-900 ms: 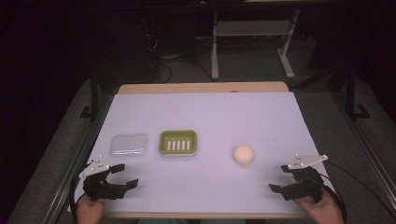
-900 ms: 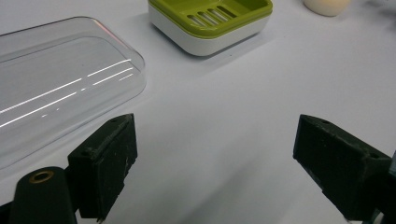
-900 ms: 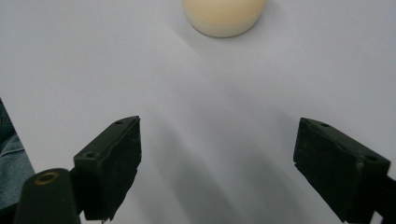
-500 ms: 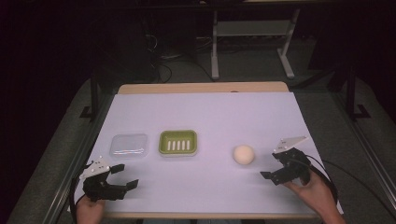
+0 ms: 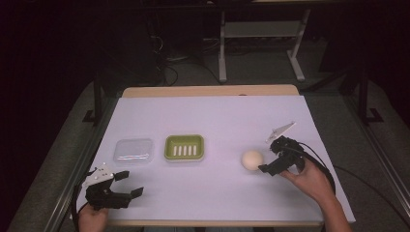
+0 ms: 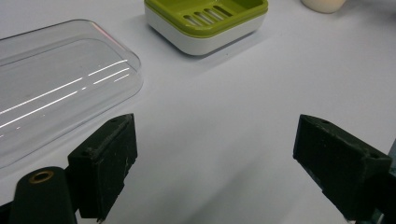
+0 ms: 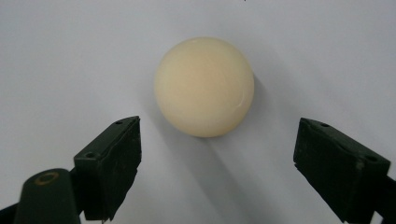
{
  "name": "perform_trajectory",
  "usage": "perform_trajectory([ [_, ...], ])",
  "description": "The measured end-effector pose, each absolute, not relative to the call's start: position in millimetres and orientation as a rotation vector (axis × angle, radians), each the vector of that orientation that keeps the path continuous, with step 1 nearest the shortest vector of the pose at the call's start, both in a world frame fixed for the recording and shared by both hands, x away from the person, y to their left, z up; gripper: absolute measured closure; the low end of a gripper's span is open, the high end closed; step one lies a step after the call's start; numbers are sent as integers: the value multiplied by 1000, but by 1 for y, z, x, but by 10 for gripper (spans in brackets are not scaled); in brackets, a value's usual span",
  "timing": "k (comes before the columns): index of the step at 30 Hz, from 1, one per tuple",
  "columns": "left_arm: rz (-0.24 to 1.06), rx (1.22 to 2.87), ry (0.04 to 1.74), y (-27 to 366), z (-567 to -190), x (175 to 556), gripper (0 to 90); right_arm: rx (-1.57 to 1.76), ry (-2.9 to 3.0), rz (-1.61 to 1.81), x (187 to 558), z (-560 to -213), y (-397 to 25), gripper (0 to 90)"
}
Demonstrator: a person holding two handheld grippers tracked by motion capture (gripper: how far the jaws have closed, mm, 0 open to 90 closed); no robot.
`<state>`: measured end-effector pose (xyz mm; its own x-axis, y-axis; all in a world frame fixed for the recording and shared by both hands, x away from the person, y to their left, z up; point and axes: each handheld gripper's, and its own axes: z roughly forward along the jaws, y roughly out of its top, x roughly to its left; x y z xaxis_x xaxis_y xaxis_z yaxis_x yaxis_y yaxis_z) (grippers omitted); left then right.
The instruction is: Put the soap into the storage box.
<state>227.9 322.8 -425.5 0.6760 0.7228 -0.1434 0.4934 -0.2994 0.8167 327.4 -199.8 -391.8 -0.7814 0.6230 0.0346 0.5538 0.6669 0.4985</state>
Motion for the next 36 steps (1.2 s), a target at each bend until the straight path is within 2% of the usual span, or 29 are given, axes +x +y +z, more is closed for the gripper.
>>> perform_trajectory([
  [18, 326, 1991, 940, 323, -426, 229, 129, 961, 2846, 602, 359, -400, -160, 150],
  [36, 334, 1996, 948, 325, -426, 230, 129, 949, 2902, 444, 366, -417, -143, 230],
])
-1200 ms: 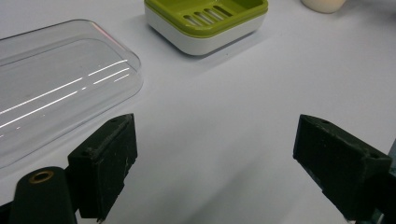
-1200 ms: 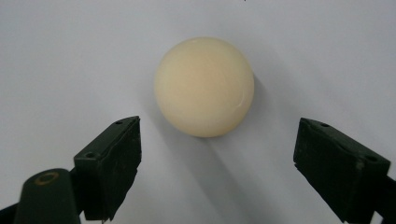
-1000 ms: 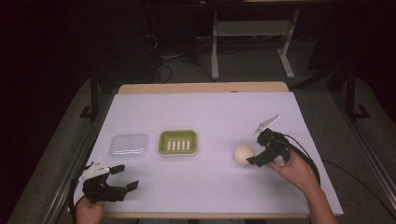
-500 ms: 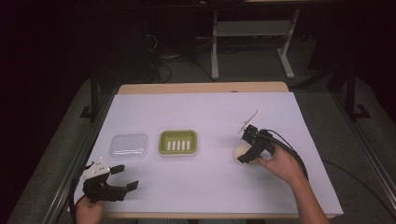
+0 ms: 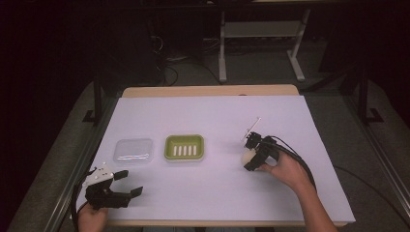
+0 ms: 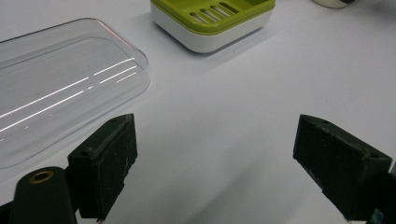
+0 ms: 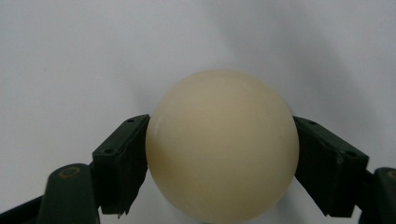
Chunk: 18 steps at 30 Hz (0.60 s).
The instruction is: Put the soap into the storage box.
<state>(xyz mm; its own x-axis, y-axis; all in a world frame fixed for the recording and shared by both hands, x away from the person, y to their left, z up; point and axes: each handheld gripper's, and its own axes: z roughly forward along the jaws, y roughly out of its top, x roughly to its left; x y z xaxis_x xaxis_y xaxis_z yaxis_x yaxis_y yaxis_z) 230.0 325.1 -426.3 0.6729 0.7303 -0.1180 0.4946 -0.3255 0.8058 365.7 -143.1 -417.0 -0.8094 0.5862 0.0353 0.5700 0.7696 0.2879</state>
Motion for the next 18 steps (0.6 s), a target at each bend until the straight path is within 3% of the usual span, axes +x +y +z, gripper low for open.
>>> perform_trajectory([
  [18, 336, 1994, 946, 326, -426, 231, 129, 973, 2907, 484, 369, -408, -144, 247],
])
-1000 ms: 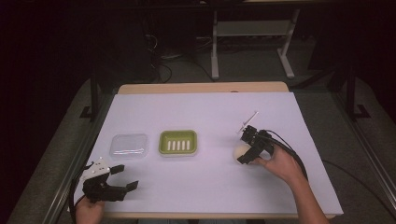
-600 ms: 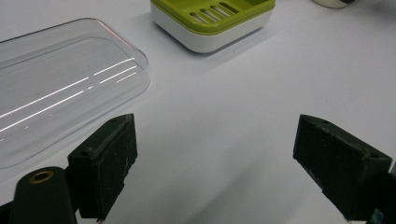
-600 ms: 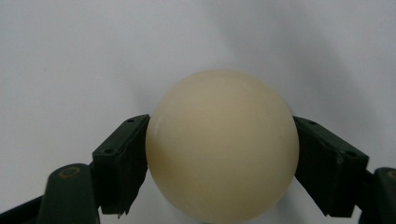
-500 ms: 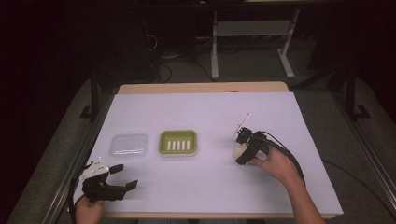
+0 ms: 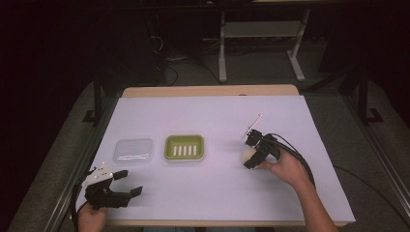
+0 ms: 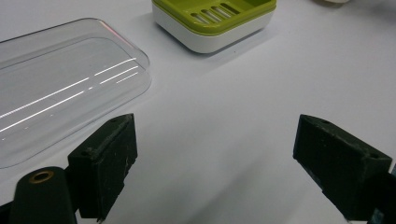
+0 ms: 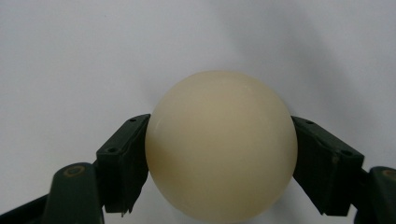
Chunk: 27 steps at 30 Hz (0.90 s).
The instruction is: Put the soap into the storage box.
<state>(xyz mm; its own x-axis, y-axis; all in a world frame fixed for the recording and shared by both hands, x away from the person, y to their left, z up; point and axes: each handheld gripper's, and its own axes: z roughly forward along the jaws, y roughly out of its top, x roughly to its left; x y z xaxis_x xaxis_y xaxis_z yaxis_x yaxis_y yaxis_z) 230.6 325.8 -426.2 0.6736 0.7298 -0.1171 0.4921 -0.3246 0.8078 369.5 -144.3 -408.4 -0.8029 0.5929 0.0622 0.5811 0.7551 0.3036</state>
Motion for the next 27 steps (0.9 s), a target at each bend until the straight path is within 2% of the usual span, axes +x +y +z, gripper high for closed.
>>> perform_trajectory([
  [6, 332, 1989, 951, 326, -426, 230, 129, 926, 2909, 500, 373, -388, -131, 247],
  [27, 336, 1985, 949, 328, -426, 230, 129, 823, 2927, 606, 387, -355, -86, 246],
])
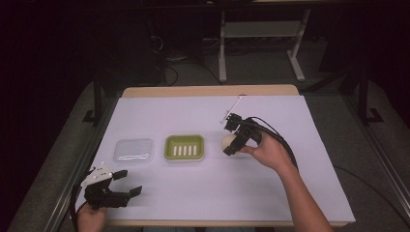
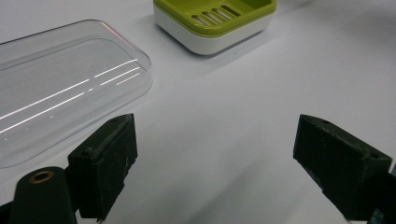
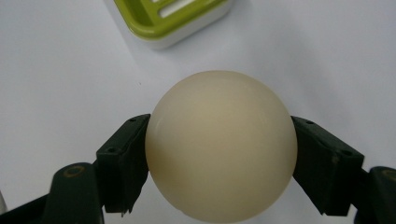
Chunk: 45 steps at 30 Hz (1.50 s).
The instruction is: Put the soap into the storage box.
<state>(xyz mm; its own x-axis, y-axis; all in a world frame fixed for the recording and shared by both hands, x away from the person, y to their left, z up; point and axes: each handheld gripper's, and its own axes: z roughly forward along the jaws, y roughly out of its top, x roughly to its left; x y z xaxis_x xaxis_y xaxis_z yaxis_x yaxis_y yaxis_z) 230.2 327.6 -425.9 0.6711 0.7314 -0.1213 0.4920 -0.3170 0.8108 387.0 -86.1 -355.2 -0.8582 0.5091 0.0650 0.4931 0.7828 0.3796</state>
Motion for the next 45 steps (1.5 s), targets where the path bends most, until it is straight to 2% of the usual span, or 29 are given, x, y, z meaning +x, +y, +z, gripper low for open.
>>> perform_trajectory([
  [45, 340, 1988, 955, 329, -426, 230, 129, 548, 3007, 559, 408, -335, 32, 246],
])
